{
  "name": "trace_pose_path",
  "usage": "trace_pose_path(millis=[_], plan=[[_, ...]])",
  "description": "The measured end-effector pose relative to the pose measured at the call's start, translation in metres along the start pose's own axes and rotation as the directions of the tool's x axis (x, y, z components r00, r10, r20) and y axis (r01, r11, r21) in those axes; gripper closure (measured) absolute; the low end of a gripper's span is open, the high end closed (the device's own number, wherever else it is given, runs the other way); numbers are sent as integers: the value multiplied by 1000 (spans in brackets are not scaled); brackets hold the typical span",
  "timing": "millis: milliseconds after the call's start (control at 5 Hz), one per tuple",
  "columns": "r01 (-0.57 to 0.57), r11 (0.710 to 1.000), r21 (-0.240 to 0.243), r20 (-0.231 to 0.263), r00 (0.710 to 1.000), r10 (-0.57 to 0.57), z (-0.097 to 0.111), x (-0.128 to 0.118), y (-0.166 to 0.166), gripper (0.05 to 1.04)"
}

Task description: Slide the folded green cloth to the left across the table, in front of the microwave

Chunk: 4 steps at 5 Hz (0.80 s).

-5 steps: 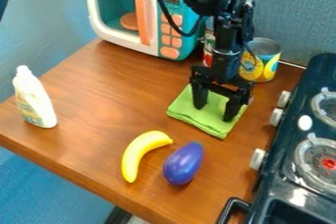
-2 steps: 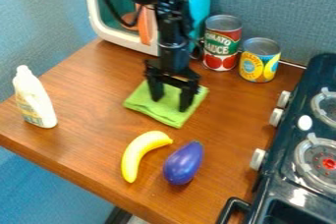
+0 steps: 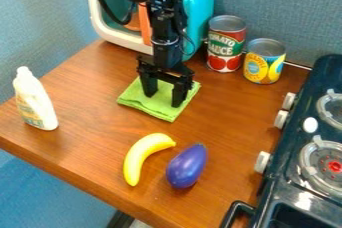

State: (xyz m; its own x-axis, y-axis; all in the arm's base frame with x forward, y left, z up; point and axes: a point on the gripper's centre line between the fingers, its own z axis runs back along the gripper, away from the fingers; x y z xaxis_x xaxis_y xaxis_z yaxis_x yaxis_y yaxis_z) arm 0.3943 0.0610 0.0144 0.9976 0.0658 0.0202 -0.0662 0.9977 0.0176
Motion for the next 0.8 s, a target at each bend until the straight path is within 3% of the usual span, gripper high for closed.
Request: trace_pose_path(millis=[400,600,800], plan=[[4,1000,23,-40,999,-3,4,-8,3,83],[73,997,29,-22,997,-72,17,-10,-1,83],[118,992,35,107,987,-121,67,-2,-15,83]])
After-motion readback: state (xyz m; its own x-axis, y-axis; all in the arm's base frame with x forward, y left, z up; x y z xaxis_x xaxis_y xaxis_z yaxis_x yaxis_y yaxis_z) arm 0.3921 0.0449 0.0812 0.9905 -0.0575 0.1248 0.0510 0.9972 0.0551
